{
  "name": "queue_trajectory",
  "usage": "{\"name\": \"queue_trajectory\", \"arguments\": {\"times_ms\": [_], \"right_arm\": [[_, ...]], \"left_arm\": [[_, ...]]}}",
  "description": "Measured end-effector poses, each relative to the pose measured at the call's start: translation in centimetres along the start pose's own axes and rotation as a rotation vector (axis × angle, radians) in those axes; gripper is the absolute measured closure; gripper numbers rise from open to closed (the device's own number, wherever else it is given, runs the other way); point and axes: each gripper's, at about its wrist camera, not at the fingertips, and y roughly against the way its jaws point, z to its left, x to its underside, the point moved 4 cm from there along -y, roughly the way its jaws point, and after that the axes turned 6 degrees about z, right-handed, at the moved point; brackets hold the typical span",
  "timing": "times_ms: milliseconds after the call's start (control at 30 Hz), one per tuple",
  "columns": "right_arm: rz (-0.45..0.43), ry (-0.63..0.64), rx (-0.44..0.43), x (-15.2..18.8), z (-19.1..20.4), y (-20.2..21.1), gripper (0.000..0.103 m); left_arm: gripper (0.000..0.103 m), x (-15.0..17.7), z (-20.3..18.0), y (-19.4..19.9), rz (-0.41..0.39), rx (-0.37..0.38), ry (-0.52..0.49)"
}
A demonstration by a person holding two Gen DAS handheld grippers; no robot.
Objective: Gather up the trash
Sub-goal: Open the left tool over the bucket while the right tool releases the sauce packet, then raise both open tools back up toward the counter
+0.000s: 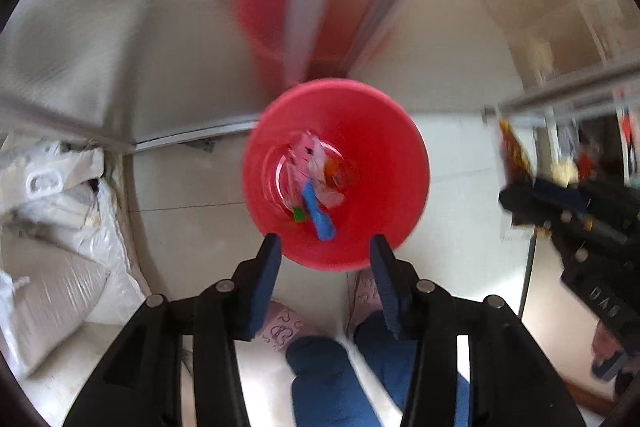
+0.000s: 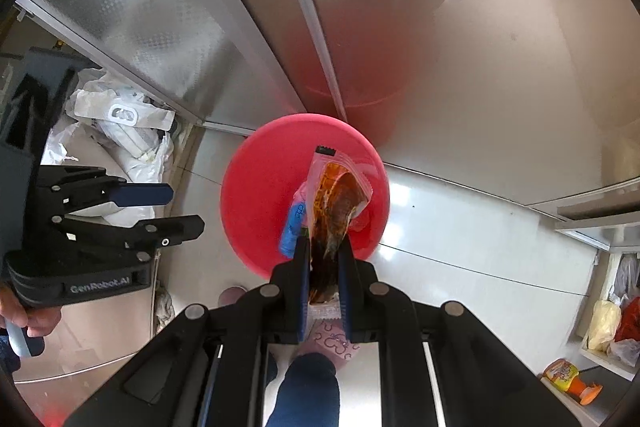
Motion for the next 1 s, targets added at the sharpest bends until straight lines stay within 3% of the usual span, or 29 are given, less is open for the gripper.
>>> {"name": "queue_trajectory", "arguments": {"times_ms": [100, 433, 600, 733, 867, 933, 1000], "right_arm": [[0.007, 0.008, -0.012, -0.3, 0.6, -0.3, 0.091], [0.029, 0.056, 0.001, -1.9, 2.7, -1.4, 0.091], [0.055, 0.076, 0.027, -2.3, 2.9, -1.9, 0.091], [0.065, 0.097, 0.025, -2.4, 3.1, -2.3, 0.089], [0.061, 0.155, 0.066, -2.6, 3.3, -2.5, 0.076], [0.066, 0.176, 0.057, -2.6, 3.3, -2.5, 0.047], [0.053, 0.191, 0.057, -2.5, 3.2, -2.0, 0.04]], "left_arm": [[0.059, 0.0, 1.2, 0.7, -0.012, -0.004, 0.022], [0.021, 0.5, 3.9, 1.5, -0.015, -0.047, 0.02], [0.019, 0.6, 4.3, 1.4, -0.016, -0.092, 0.014], [0.009, 0.7, 4.9, 1.7, -0.031, -0.09, 0.043], [0.0, 0.8, 5.1, 2.3, -0.046, -0.068, 0.071], [0.0, 1.0, 4.9, 2.7, -0.05, -0.066, 0.073], [0.0, 1.2, 4.6, 3.3, -0.055, -0.067, 0.073]]}}
